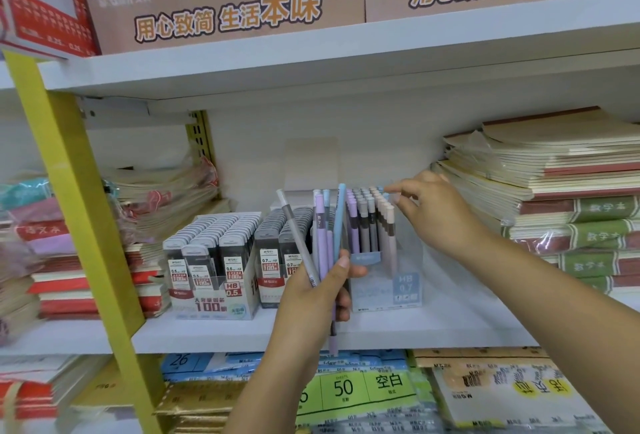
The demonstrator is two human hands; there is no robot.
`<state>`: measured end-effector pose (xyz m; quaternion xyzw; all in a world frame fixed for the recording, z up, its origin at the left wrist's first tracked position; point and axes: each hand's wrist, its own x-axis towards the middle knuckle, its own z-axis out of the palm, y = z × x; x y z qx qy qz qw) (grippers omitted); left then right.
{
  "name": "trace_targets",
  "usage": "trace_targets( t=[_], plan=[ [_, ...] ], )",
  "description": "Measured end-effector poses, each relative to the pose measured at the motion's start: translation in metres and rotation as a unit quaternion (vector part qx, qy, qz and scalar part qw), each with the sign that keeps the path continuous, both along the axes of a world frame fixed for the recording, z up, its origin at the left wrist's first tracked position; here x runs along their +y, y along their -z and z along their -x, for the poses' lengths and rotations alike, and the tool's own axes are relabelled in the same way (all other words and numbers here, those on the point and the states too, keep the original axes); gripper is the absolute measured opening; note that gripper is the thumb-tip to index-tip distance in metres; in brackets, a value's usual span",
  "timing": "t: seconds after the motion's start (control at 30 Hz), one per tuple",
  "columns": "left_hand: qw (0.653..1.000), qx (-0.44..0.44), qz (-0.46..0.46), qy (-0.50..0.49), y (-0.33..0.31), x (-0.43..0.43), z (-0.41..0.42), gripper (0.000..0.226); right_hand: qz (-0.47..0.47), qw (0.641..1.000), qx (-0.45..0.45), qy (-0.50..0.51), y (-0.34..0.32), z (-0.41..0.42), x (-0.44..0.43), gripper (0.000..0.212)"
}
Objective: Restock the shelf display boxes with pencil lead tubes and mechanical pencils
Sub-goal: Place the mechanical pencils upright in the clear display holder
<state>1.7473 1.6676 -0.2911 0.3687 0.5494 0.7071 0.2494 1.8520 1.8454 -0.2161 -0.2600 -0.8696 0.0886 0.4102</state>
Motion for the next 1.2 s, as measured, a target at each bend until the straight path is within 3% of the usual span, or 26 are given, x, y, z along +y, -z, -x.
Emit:
trace_targets(
  t=[0.1, 0.17, 0.33, 0.5, 0.57, 0.67, 0.77, 0.83, 0.9, 0.97, 1.2],
  plan=[
    [0.999, -0.014, -0.012, 0.034, -0.001, -0.003, 0.001, 0.015, 0.008, 0.991, 0.134, -0.013, 0.001, -0.015, -0.022, 0.03],
    [0.997, -0.016, -0.022, 0.07, -0.001, -0.005, 0.001, 0.029, 0.051, 0.978, 0.185, -0.086, 0.002, -0.023, -0.044, 0.022],
    [0.991, 0.012, -0.002, 0.136, 0.002, -0.009, -0.001, 0.036, 0.25, 0.916, 0.178, -0.258, 0.008, -0.02, -0.082, 0.026],
    [0.991, 0.006, -0.001, 0.133, 0.003, -0.018, 0.006, 0.035, 0.305, 0.876, 0.25, -0.276, 0.015, -0.026, -0.083, 0.016],
    [0.993, -0.003, -0.002, 0.119, 0.003, -0.023, 0.011, 0.021, 0.33, 0.864, 0.246, -0.291, 0.017, -0.03, -0.08, 0.015],
    [0.997, -0.024, -0.016, 0.068, 0.003, -0.029, 0.017, 0.021, 0.384, 0.846, 0.198, -0.311, 0.016, -0.036, -0.075, 0.008],
    [0.999, -0.023, -0.043, 0.015, 0.0, -0.033, 0.019, 0.009, 0.391, 0.863, 0.101, -0.303, 0.014, -0.044, -0.072, 0.012],
    [0.998, 0.031, -0.038, -0.025, 0.0, -0.034, 0.019, 0.022, 0.38, 0.877, 0.023, -0.292, 0.016, -0.049, -0.073, 0.02],
    [0.995, 0.087, -0.024, -0.048, 0.0, -0.035, 0.018, 0.012, 0.328, 0.906, -0.038, -0.265, 0.019, -0.05, -0.077, 0.02],
    [0.992, 0.115, -0.01, -0.042, 0.001, -0.034, 0.016, 0.001, 0.273, 0.929, -0.061, -0.244, 0.023, -0.047, -0.084, 0.015],
    [0.996, 0.083, -0.008, -0.008, -0.001, -0.03, 0.01, 0.02, 0.155, 0.962, -0.104, -0.199, 0.031, -0.044, -0.095, 0.021]
  ],
)
